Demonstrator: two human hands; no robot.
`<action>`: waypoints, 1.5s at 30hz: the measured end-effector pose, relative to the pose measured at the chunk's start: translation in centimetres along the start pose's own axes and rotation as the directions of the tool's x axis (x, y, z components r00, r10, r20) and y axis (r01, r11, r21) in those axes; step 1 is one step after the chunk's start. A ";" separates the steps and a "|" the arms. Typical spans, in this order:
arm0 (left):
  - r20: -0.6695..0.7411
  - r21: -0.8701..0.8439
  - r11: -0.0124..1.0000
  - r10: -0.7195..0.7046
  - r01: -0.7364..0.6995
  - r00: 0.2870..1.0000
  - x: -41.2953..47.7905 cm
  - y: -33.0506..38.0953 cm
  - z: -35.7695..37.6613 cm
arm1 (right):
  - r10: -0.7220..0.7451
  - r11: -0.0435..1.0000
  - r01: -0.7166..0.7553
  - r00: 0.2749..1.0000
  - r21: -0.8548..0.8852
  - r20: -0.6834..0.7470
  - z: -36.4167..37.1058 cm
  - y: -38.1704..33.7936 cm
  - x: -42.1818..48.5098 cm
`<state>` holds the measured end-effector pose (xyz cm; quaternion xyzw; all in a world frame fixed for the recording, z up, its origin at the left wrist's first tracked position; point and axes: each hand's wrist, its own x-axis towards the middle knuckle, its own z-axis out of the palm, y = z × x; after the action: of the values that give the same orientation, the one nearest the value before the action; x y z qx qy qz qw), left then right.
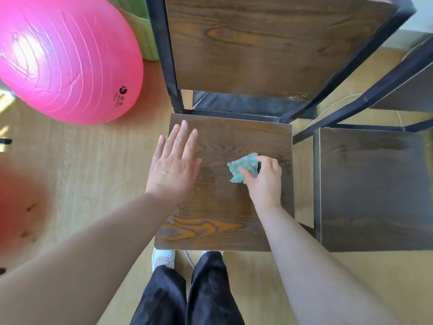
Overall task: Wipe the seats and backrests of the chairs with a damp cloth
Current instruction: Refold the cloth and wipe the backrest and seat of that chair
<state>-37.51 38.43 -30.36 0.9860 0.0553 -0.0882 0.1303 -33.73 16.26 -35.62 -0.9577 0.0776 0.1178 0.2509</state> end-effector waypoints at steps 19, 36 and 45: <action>0.013 0.035 0.999 0.036 -0.037 0.999 2.1 3.2 0.9 | 0.170 0.958 -0.117 0.967 0.262 -0.191 -4.2 0.7 5.4; -0.007 0.038 0.997 0.066 -0.066 0.998 3.7 4.3 1.5 | 0.522 0.583 0.008 0.763 0.812 -0.382 -6.9 -4.4 10.6; -0.018 0.032 0.999 0.023 -0.022 1.000 4.2 2.7 0.7 | 0.705 0.300 0.008 0.672 0.954 -0.227 -4.9 -9.3 10.9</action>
<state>-33.10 36.04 -31.11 0.9893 0.0440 -0.0787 0.1149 -20.42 20.81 -30.04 -0.5892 0.4302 -0.2107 0.6507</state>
